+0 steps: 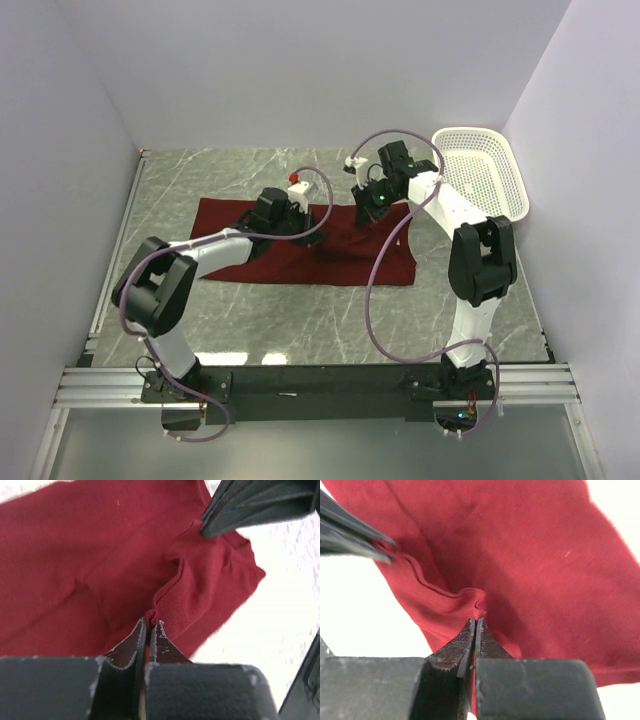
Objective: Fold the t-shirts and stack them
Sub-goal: Fold the tshirt
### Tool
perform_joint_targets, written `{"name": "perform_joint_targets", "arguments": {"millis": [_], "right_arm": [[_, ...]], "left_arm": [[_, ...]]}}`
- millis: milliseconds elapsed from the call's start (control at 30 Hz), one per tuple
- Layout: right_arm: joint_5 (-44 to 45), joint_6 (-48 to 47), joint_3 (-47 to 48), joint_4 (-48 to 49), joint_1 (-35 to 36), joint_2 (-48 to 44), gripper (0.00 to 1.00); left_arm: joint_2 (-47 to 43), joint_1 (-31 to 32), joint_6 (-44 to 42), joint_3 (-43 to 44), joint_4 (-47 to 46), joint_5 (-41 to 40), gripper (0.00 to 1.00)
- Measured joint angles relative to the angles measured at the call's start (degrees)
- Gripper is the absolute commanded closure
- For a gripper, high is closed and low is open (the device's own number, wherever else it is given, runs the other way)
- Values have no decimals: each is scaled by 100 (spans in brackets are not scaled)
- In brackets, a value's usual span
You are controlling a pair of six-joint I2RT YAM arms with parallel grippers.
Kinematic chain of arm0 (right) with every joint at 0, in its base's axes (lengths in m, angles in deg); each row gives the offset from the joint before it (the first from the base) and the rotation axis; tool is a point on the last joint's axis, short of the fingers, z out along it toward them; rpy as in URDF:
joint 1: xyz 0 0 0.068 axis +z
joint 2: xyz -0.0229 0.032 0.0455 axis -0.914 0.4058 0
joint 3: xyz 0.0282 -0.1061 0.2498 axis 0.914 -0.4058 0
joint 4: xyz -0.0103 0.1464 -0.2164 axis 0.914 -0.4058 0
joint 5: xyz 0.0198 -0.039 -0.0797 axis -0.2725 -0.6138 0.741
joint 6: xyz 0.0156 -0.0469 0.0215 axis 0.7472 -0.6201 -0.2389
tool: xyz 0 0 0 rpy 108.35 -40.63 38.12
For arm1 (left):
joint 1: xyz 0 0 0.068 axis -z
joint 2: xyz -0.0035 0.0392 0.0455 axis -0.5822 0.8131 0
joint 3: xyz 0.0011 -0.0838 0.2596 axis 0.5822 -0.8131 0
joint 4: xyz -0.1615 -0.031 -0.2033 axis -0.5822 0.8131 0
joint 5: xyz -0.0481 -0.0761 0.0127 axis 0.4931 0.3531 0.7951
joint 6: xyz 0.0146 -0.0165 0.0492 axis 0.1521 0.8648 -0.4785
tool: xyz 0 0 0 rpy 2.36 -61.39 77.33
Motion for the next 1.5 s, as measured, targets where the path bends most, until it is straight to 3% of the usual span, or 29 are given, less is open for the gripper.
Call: {"name": "perform_joint_targets", "arguments": {"millis": [467, 1233, 1500], "right_arm": [[485, 575, 114, 883, 2, 118, 100], [1058, 901, 26, 1521, 0, 264, 100], [1178, 946, 26, 1558, 0, 466, 96]], "left_arm": [[1088, -348, 503, 695, -129, -111, 99], [1744, -350, 730, 1379, -94, -621, 98], [1884, -350, 737, 1537, 15, -723, 92]]}}
